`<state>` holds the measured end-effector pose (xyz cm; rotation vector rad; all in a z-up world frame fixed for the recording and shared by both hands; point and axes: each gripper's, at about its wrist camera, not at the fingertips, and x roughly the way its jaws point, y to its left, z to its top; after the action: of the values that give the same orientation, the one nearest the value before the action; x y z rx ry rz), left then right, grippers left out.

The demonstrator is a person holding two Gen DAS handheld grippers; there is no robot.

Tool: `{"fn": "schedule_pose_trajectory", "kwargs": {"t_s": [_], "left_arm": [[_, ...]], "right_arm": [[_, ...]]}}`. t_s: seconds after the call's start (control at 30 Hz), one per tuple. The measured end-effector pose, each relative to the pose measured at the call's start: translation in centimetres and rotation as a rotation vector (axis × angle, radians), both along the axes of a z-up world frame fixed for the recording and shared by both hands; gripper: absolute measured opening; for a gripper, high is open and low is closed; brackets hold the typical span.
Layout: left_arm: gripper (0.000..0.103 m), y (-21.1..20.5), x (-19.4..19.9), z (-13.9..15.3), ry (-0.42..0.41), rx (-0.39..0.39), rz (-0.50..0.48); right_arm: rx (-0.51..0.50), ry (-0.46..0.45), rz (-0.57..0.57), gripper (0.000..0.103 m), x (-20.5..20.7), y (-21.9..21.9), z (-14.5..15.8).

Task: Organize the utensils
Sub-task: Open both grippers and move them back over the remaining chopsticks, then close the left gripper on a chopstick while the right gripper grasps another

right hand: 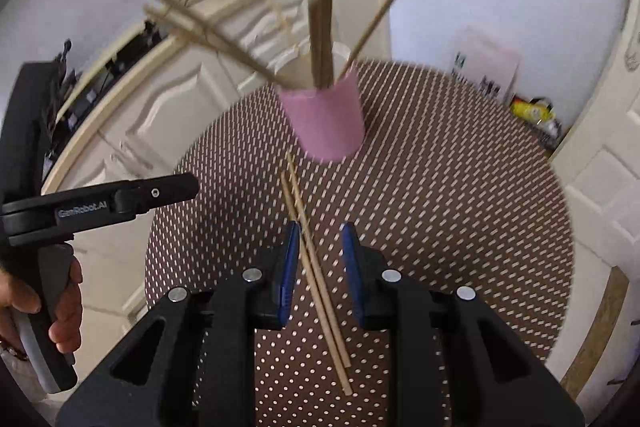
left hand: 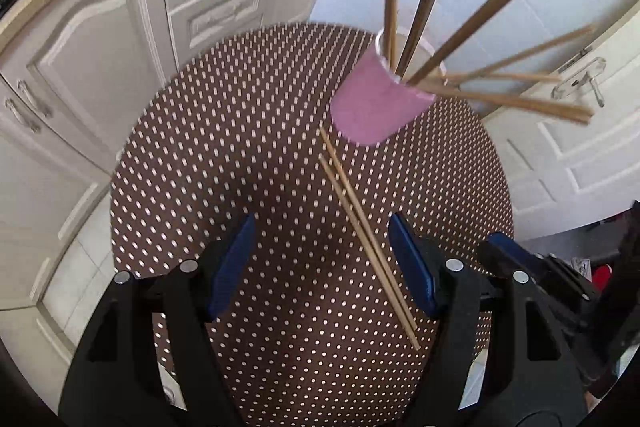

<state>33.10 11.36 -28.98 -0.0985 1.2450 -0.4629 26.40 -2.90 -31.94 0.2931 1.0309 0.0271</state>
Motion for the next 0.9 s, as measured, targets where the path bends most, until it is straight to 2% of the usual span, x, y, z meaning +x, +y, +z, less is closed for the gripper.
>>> {"fn": "schedule_pose_trajectory", "kwargs": {"t_s": [0.17,0.47,0.7,0.9], "left_arm": [[0.069,-0.8,0.1,-2.6,0.075,0.009,0.010],[0.069,-1.3,0.5,-5.2,0.124,0.039,0.030],[0.069,-1.0,1.4,-6.0,0.148,0.063,0.060],[0.069,-1.0,2.1,-6.8,0.170,0.064,0.078]], "right_arm": [[0.046,0.078,0.042,0.021,1.7,0.3,-3.4],[0.083,0.168,0.114,0.021,5.3,0.2,-7.4],[0.094,0.202,0.171,0.019,7.6,0.8,-9.1],[0.045,0.201,0.222,0.014,9.0,1.7,-9.1]]}}
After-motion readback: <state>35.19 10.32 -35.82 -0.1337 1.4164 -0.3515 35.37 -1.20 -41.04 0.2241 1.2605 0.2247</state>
